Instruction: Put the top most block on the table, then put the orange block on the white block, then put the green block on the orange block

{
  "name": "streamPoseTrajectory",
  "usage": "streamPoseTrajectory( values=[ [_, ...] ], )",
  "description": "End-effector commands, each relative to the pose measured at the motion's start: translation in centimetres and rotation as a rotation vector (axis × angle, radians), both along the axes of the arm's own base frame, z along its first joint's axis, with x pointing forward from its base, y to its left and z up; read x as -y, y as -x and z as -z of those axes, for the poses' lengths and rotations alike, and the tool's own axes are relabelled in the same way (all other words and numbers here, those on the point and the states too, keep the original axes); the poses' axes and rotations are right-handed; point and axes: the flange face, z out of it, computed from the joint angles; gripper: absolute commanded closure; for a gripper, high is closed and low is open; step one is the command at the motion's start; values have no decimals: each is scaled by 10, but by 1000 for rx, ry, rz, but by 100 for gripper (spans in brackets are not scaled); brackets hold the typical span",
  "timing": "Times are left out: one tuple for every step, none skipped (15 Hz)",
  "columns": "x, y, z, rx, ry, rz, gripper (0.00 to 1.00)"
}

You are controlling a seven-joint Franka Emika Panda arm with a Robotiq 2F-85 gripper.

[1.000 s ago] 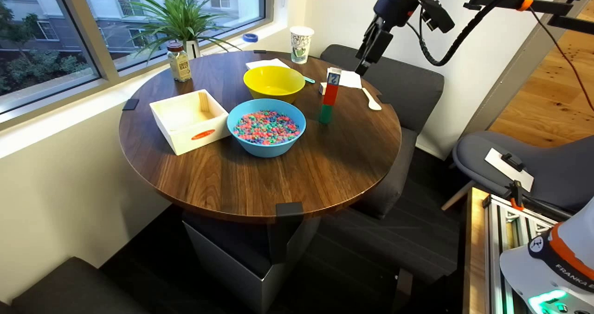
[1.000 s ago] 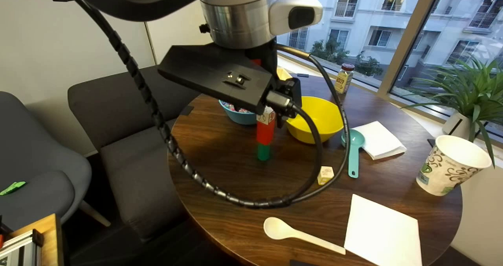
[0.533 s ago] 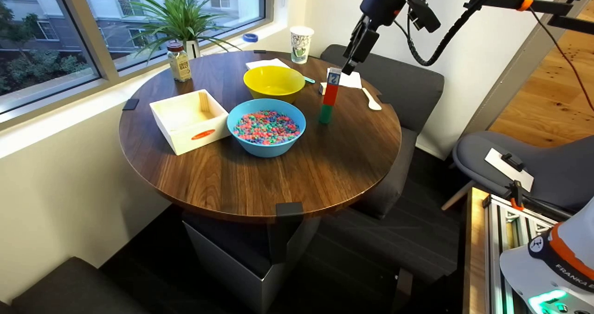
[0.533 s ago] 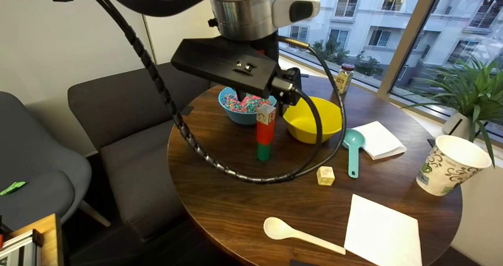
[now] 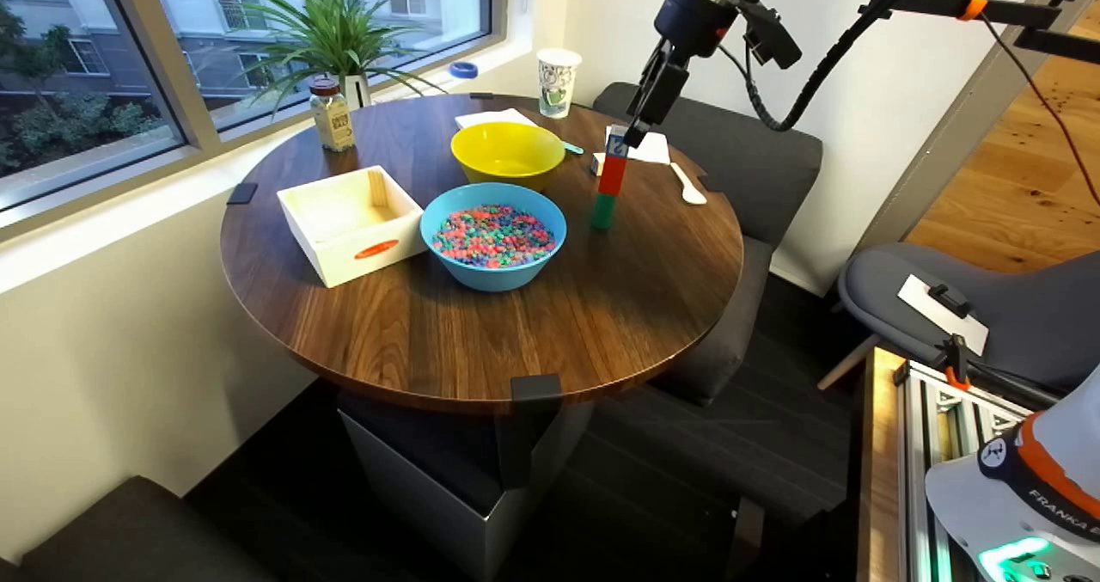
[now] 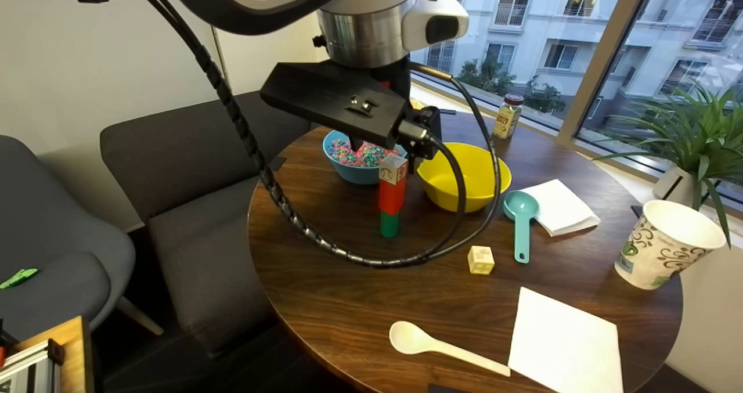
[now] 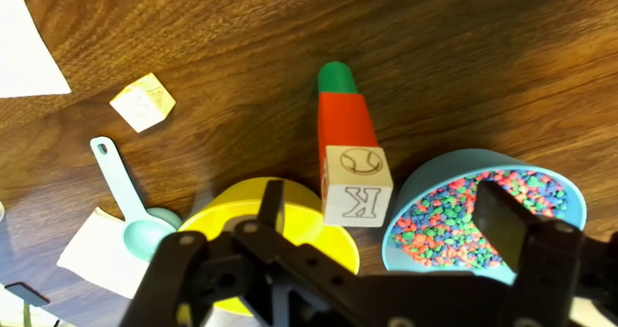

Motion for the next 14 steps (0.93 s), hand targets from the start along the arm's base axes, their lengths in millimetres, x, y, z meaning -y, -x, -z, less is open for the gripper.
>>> streamPoseTrajectory(
  values=[
    [-4, -5, 7, -15, -14, 18, 0],
    [-4, -5, 8, -17, -14, 18, 0],
    [-4, -5, 9, -18, -15, 20, 0],
    [-4, -6, 9, -14, -15, 23, 0],
    [-4, -6, 9, -15, -16, 25, 0],
    [-5, -6, 9, -15, -16, 25, 0],
    [-4, -6, 9, -15, -16, 27, 25],
    [-4, -7, 10, -15, -16, 29, 26],
    [-4, -7, 10, -16, -16, 30, 35],
    [-4, -7, 11, -16, -13, 30, 42],
    [-3, -7, 11, -17, -12, 30, 50],
    [-3, -7, 11, -17, -10, 29, 58],
    [-3, -7, 11, -17, -9, 29, 65],
    [-2, -7, 12, -18, -7, 29, 74]
  ],
)
